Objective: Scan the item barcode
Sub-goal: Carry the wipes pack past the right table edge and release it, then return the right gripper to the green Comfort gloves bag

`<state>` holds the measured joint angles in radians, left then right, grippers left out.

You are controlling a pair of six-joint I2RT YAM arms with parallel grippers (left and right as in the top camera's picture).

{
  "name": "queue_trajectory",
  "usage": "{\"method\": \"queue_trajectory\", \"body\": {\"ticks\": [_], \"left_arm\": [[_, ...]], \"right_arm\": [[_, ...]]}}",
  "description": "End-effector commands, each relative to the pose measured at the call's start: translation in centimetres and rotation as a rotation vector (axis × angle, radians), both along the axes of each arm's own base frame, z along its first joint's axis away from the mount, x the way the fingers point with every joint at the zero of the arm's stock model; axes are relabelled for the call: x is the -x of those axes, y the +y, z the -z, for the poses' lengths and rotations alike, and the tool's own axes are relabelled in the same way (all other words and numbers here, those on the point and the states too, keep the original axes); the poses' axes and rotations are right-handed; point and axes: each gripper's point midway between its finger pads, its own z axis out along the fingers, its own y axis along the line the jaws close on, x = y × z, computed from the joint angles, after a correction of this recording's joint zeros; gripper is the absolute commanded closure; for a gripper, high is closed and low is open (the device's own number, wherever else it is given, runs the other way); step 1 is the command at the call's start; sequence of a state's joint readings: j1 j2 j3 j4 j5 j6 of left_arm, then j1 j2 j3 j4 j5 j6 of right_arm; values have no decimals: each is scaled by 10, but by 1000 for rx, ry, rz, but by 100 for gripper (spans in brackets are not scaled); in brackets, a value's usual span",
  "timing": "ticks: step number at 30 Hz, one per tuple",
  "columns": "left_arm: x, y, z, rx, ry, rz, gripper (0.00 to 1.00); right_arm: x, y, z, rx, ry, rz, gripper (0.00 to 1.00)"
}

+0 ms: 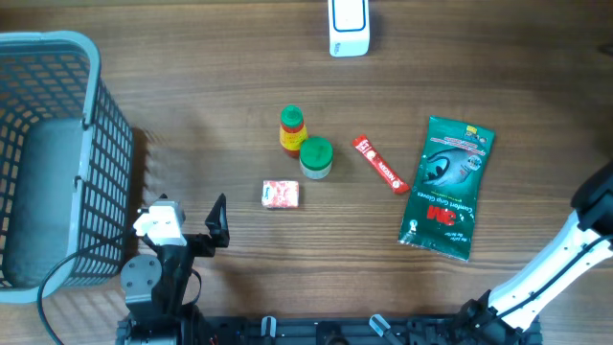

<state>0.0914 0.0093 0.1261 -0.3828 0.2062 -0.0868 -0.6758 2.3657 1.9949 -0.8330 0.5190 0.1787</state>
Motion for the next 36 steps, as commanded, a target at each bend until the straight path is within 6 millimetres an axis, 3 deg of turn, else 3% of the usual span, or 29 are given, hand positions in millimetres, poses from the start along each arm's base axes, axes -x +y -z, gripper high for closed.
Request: {"method": "queue_trajectory", "body": {"ticks": [1, 3, 7, 12, 16, 20, 24, 27, 31, 34, 36], "left_arm": [[0, 1, 5, -22, 6, -3, 0], [0, 1, 5, -22, 6, -3, 0], [0, 1, 5, -22, 6, -3, 0], [0, 1, 5, -22, 6, -3, 0], [0, 1, 5, -22, 6, -3, 0], [0, 1, 5, -22, 6, -3, 0], [0, 1, 5, -22, 6, -3, 0], [0, 1, 5, -22, 6, -3, 0], [0, 1, 5, -22, 6, -3, 0], [0, 1, 5, -22, 6, -3, 0], [0, 1, 5, -22, 6, -3, 0]], "right_arm": [[3, 1, 6, -43, -51, 48, 24], [2, 7, 3, -69, -61, 38, 0], [-16, 27, -25, -121, -174, 6, 0], [-32, 59, -113, -71, -364, 19, 0], [-47, 120, -180, -146, -541, -58, 0], [-47, 198, -212, -290, -603, -118, 0], [-47, 286, -202, -506, -522, -241, 0], [-39, 364, -178, -716, -388, -360, 0], [-18, 431, -134, -773, -188, -485, 0], [-2, 460, -95, -690, -93, -437, 0], [4, 479, -79, -647, -62, -462, 1]]}}
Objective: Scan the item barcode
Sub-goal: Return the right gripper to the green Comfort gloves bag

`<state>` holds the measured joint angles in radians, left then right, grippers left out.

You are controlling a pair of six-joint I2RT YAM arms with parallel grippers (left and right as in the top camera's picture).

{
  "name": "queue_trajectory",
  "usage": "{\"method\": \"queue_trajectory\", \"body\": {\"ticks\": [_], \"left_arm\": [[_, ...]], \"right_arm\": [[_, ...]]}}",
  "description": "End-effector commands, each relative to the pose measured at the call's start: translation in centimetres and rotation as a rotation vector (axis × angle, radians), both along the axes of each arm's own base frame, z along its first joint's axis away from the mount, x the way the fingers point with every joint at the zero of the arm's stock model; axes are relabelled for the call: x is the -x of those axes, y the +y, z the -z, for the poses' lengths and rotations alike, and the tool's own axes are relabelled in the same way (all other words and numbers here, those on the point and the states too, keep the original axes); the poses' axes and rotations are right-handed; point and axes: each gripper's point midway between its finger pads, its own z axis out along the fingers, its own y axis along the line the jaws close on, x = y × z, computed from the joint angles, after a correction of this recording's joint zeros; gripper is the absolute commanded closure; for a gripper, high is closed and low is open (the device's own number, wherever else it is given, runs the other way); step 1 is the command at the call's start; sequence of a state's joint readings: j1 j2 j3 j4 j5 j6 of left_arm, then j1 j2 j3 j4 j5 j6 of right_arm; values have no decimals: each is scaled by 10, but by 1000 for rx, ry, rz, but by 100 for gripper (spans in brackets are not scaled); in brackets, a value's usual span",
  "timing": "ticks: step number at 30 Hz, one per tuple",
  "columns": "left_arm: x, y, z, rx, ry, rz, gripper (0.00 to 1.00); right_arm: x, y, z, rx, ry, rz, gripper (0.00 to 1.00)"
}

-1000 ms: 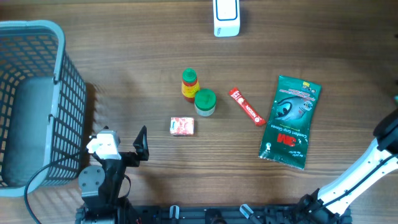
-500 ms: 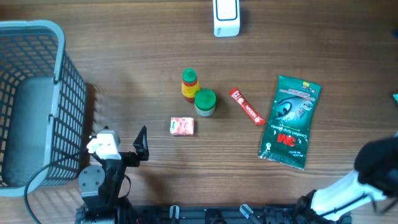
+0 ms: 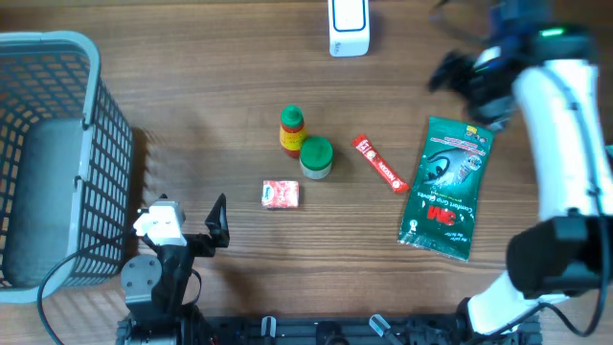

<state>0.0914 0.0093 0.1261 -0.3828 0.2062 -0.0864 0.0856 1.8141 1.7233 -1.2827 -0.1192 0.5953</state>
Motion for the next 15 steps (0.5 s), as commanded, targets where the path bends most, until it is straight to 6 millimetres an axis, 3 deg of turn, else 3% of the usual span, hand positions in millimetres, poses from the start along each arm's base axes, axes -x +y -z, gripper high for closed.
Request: {"method": "queue_trajectory", "body": {"ticks": [1, 5, 8, 11, 15], "left_arm": [[0, 1, 5, -22, 6, -4, 0], [0, 1, 5, -22, 6, -4, 0], [0, 1, 5, -22, 6, -4, 0], [0, 1, 5, -22, 6, -4, 0], [0, 1, 5, -22, 6, -4, 0]], "right_arm": [[18, 37, 40, 105, 59, -10, 0], [26, 80, 56, 150, 15, -130, 0], [33, 97, 60, 173, 2, -184, 0], [43, 107, 67, 177, 19, -195, 0], [49, 97, 86, 235, 25, -198, 0]]}}
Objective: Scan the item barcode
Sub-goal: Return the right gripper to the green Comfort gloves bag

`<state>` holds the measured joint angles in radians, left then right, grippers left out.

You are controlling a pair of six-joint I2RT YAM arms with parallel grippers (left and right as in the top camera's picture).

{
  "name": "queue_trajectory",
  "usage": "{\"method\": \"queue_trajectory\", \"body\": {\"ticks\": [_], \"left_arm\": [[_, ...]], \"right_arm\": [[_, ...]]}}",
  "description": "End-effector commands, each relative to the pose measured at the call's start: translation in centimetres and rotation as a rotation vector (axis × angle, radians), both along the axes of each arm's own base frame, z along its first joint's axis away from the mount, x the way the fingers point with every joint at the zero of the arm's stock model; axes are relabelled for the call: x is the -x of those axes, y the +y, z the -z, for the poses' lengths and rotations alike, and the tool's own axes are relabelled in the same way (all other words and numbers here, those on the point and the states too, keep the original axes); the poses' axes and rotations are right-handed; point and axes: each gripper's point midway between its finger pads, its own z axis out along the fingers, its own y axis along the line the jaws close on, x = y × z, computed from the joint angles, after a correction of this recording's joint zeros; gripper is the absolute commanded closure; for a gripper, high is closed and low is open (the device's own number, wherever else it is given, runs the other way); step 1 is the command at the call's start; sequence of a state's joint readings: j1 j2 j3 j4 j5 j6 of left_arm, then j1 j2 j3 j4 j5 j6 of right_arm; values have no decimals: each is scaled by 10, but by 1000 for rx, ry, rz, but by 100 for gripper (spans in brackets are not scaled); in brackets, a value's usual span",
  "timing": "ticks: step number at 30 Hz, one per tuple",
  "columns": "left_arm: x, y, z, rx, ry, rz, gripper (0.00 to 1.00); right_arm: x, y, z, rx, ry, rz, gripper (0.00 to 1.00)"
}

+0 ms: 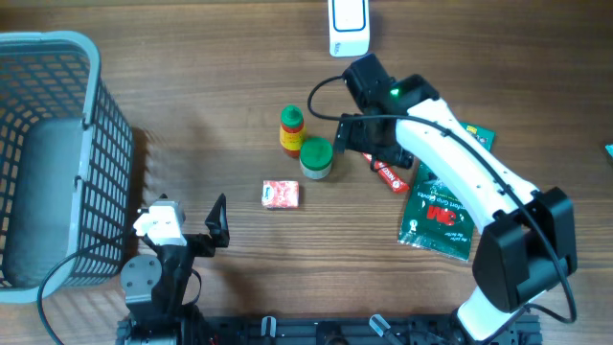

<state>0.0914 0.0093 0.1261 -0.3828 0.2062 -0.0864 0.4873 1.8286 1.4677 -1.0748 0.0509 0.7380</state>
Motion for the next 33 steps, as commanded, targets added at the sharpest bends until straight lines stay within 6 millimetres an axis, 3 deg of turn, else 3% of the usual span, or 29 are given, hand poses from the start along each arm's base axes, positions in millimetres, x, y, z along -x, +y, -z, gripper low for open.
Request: {"method": "queue_trajectory", "body": {"ticks": [1, 5, 9, 22, 25, 30, 33], "left_arm": [[0, 1, 5, -22, 6, -4, 0], [0, 1, 5, -22, 6, -4, 0], [0, 1, 5, -22, 6, -4, 0], [0, 1, 5, -22, 6, -4, 0], [0, 1, 5, -22, 6, -4, 0], [0, 1, 5, -22, 6, -4, 0], [0, 1, 5, -22, 6, -4, 0]], "right_arm": [[4, -21, 22, 99, -15, 34, 0], [11, -30, 54, 107, -10, 46, 0], [20, -39, 71, 113, 6, 90, 0], [-1, -62, 47, 102, -30, 191, 1], [-6, -79, 46, 131, -41, 232, 0], [-7, -128, 48, 237, -37, 325, 0], [-1, -140, 58, 246, -14, 290, 0]]}}
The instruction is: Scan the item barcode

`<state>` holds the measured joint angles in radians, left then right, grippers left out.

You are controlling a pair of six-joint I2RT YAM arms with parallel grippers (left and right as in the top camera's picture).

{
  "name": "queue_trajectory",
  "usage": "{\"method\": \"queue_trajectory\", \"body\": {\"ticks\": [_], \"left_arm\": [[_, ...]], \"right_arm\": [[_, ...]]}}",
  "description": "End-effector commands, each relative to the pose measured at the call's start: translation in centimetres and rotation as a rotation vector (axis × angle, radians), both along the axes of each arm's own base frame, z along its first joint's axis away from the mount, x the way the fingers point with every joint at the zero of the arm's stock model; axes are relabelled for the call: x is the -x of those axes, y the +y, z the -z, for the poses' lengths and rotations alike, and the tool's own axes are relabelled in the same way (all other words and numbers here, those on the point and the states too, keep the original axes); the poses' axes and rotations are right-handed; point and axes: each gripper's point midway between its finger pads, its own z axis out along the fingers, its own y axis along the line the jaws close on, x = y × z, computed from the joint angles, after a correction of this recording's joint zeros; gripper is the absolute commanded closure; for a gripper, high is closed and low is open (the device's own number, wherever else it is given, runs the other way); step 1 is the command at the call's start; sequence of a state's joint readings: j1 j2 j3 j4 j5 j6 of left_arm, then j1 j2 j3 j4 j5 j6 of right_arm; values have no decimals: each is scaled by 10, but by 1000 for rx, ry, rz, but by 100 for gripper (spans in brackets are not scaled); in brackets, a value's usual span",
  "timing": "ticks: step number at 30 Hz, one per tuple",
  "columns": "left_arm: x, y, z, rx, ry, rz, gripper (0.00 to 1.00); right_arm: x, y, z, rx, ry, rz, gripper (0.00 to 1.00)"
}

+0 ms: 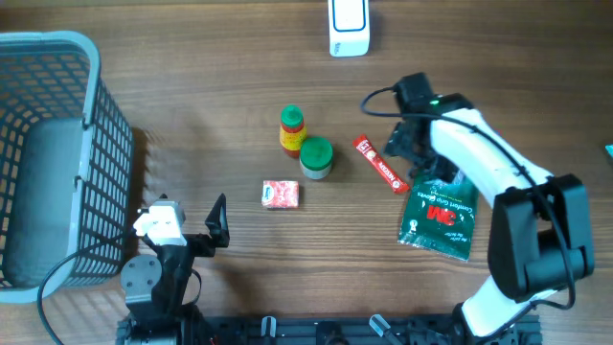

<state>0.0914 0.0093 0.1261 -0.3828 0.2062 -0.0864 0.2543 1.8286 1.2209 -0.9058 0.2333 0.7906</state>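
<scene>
The white barcode scanner (pixel 348 27) stands at the table's far edge. Mid-table lie a yellow-and-red bottle with a green cap (pixel 291 129), a green-lidded jar (pixel 316 157), a small pink box (pixel 281 195), a red stick packet (pixel 380 165) and a green 3M glove pack (pixel 442 206). My right gripper (pixel 404 149) hangs over the glove pack's upper left corner, just right of the stick packet; its jaws are hidden under the wrist. My left gripper (pixel 218 222) rests near the front left edge, away from every item.
A grey wire basket (pixel 57 144) fills the left side of the table. The right arm (pixel 488 168) stretches from the front right corner across the glove pack. A black cable loops by the left arm's base (pixel 144 278).
The right gripper has moved from beside the green-lidded jar, left of the stick packet, to the right and now sits over the glove pack's upper left corner. The items and left arm are unmoved.
At first the right arm was folded back at the right edge. It then reached over the far right of the table above the glove pack, stood by the jar and stick packet, and now is back over the pack's corner. No item has moved.
</scene>
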Motion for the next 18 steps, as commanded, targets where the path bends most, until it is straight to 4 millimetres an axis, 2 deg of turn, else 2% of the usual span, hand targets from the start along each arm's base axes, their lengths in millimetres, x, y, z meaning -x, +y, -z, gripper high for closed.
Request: {"method": "queue_trajectory", "body": {"ticks": [1, 6, 11, 12, 14, 16, 18], "left_arm": [[0, 1, 5, -22, 6, -4, 0], [0, 1, 5, -22, 6, -4, 0], [0, 1, 5, -22, 6, -4, 0], [0, 1, 5, -22, 6, -4, 0], [0, 1, 5, -22, 6, -4, 0], [0, 1, 5, -22, 6, -4, 0], [0, 1, 5, -22, 6, -4, 0]], "right_arm": [[6, -22, 6, 63, 6, -44, 0], [18, -23, 40, 52, -8, -68, 0], [36, -7, 71, -67, -9, -80, 3], [42, -4, 75, -91, 6, -80, 9], [53, -4, 81, -102, 34, -65, 30], [62, -6, 85, -99, 51, -43, 45], [71, -6, 90, -107, 72, -24, 70]]}}
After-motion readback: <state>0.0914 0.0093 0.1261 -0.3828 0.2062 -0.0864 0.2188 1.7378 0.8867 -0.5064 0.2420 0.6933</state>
